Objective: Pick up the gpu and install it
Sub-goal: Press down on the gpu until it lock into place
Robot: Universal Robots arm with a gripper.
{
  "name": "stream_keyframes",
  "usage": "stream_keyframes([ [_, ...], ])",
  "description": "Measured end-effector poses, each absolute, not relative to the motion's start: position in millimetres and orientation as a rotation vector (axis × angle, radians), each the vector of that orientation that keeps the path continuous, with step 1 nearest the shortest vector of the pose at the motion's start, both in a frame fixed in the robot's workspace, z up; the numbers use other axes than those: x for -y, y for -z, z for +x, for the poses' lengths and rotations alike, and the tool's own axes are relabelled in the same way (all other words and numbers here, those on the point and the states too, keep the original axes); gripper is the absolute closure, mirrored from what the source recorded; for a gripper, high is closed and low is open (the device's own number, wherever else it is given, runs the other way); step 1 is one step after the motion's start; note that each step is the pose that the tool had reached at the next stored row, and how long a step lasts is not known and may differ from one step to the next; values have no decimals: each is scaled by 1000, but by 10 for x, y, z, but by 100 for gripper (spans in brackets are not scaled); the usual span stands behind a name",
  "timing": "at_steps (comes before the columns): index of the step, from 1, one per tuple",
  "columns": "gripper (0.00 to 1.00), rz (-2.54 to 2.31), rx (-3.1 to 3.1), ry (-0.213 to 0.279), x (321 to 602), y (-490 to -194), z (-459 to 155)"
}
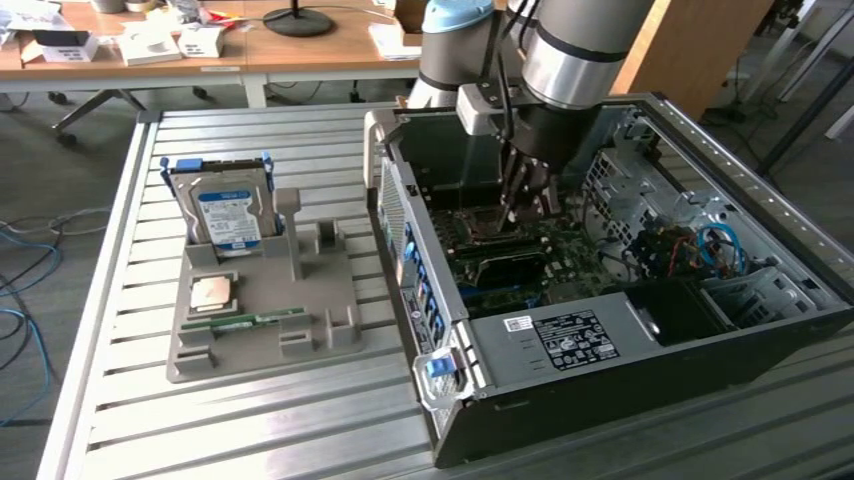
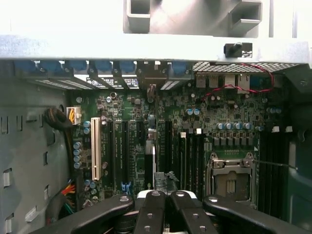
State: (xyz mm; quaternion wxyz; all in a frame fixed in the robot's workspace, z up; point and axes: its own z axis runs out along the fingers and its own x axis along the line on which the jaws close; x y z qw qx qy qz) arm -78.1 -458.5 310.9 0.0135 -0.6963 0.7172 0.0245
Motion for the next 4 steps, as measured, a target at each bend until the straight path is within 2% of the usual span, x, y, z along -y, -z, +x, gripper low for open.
stream_keyframes([
  [4,89,-2169,-2234,-76,4584,-3109,-780],
])
